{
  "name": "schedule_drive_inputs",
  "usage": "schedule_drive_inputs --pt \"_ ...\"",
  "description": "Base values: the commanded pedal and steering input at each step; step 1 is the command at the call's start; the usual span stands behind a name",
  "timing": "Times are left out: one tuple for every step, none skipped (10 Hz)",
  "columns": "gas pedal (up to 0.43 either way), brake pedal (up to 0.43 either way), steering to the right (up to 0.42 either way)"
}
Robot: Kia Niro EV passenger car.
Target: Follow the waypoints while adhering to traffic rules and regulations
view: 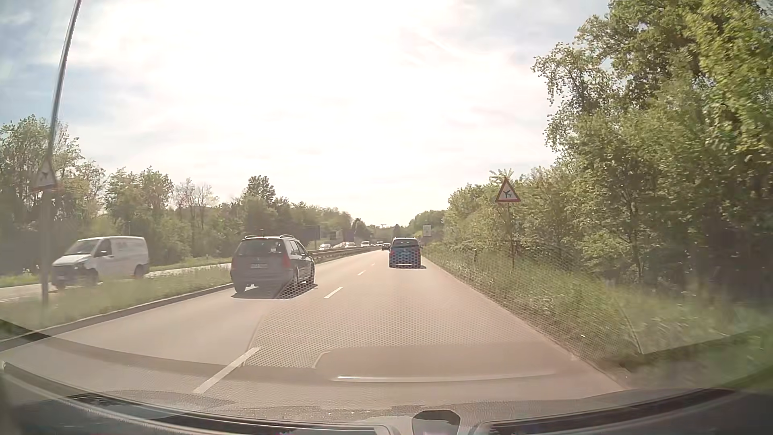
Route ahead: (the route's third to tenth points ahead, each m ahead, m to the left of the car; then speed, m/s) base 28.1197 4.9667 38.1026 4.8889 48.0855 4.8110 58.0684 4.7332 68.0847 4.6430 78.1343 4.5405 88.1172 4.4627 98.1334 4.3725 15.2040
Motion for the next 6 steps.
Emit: schedule_drive_inputs --pt "0.150 0.000 -0.001" --pt "0.150 0.000 -0.001" --pt "0.150 0.000 -0.001" --pt "0.150 0.000 -0.001" --pt "0.150 0.000 -0.001" --pt "0.150 0.000 -0.001"
